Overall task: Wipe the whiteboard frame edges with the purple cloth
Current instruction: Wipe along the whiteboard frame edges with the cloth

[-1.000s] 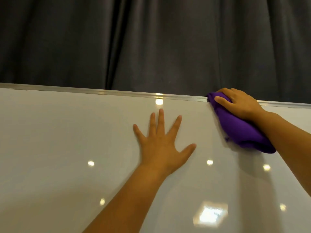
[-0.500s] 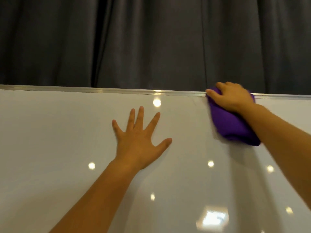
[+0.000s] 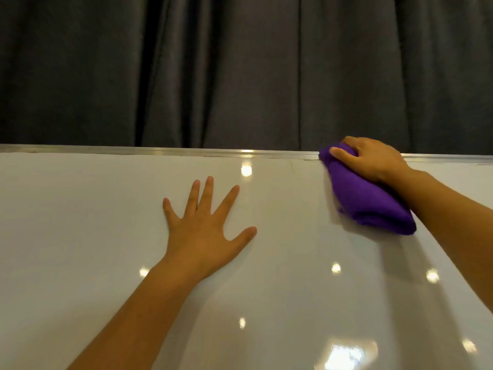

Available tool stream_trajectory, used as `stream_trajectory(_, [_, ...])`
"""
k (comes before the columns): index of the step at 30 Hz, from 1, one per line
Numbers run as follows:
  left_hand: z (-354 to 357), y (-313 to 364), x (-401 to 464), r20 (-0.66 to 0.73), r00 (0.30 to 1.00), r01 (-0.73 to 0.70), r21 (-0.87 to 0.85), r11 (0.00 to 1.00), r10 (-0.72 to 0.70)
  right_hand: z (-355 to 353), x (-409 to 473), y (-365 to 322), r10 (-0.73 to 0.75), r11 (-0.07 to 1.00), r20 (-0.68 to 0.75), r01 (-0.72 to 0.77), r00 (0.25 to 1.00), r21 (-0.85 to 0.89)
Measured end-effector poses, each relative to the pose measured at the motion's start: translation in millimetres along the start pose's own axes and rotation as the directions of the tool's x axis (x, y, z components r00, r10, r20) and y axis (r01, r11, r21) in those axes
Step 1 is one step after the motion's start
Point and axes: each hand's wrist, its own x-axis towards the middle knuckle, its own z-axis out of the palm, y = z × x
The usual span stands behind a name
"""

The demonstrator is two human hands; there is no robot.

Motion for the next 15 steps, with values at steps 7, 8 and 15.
stream_trajectory(7, [1.4, 97.5, 5.3, -0.038, 0.994, 0.099, -0.157, 0.983, -0.106, -15.7, -12.9, 54.7, 0.031, 0.999, 0.003, -0.031, 1.0, 0.035])
stream_trajectory(8, [1.8, 118.9, 9.9, -0.073, 0.996, 0.045, -0.173, 0.984, -0.058, -14.8, -12.6, 55.7, 0.024, 0.999, 0.002, -0.024, 1.0, 0.033])
stream_trajectory(15, [12.7, 194.8, 33.6, -0.075, 0.997, -0.032, -0.12, 0.992, 0.023, -10.7, -8.4, 68.1, -0.027, 0.999, -0.005, 0.027, 1.0, 0.03])
